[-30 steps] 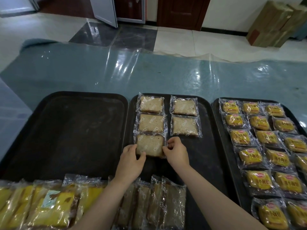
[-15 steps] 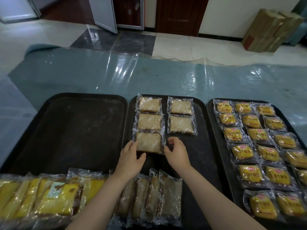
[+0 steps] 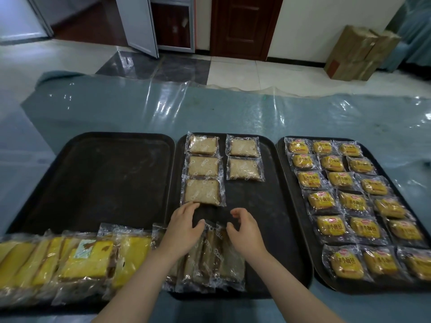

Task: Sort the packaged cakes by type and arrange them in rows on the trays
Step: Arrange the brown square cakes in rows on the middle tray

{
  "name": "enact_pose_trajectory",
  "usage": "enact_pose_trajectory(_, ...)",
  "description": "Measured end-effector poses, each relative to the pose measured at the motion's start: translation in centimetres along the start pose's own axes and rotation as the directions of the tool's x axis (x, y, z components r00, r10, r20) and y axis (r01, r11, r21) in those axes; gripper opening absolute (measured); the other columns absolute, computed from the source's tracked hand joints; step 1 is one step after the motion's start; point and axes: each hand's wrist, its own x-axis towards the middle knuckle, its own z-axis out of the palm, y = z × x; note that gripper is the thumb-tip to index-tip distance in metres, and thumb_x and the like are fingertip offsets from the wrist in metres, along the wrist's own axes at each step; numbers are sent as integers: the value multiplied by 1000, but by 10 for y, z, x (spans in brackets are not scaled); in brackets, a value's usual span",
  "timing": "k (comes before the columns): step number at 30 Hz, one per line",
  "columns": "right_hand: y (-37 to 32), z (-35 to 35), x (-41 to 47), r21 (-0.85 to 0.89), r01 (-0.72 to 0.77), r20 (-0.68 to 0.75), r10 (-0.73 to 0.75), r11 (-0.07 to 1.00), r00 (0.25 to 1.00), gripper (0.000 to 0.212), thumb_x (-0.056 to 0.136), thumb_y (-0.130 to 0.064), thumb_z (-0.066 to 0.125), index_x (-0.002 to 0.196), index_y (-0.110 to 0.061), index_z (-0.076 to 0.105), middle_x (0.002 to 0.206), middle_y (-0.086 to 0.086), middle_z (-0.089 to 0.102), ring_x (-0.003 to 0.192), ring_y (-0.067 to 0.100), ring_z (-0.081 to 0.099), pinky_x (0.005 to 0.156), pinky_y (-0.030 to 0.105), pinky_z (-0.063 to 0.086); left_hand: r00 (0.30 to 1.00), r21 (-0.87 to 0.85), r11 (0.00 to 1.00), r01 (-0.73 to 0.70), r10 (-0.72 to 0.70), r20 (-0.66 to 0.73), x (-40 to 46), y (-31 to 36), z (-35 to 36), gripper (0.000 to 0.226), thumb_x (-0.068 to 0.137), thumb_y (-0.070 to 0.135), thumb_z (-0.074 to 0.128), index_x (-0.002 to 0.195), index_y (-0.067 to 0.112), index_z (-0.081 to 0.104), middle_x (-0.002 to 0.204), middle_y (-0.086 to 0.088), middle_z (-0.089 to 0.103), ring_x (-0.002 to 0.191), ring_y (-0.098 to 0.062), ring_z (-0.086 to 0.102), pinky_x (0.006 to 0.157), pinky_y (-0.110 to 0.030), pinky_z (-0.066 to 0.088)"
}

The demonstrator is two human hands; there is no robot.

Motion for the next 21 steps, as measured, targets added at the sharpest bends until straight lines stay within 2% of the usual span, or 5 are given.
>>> enact_pose_trajectory(3, 8, 1, -18, -13, -7, 11, 7, 1000, 1000, 45, 95, -26, 60, 137, -19, 46, 135, -2, 48, 130, 16, 41, 107, 31, 40, 1000, 1, 1000, -7, 7, 9, -10, -2, 5, 57, 99, 32, 52, 151, 20, 33, 156, 2, 29, 145, -14, 21, 118, -39, 29)
enact_pose_trajectory(10, 26, 11, -51, -25, -61, 84, 63, 998, 994, 70, 93, -41, 63, 150, -17, 31, 154, 3, 32, 142, 22, 29, 114, 32, 32, 995, 71, 993, -95, 96, -17, -35, -1, 18, 55, 98, 28, 55, 149, 22, 36, 153, 5, 33, 145, -12, 23, 121, -31, 20)
enact_pose_trajectory(15, 30, 19, -65, 52, -84, 58, 81, 995, 995, 81, 79, -59, 66, 144, -19, 38, 149, 0, 37, 141, 18, 34, 113, 36, 36, 994, 154, 982, -110, 108, 18, -44, -3, 25, 48, 99, 33, 51, 146, 31, 41, 159, 8, 26, 150, -14, 8, 122, -34, 10)
enact_pose_trajectory(18, 31, 20, -69, 130, -109, 22, 107, 986, 994, 78, 82, -43, 76, 145, -17, 38, 141, -5, 38, 134, 14, 41, 111, 26, 35, 990, 176, 974, -141, 142, 8, -49, -4, 28, 45, 99, 34, 52, 143, 35, 45, 161, 7, 23, 150, -14, 2, 121, -34, 9)
enact_pose_trajectory(21, 34, 20, -68, 192, -164, 7, 166, 968, 986, 79, 83, -31, 78, 148, -15, 35, 141, -2, 38, 129, 13, 44, 107, 21, 35, 988, 205, 967, -151, 153, 7, -55, -6, 30, 39, 98, 37, 52, 137, 38, 52, 162, 7, 21, 151, -14, 0, 122, -37, 10)
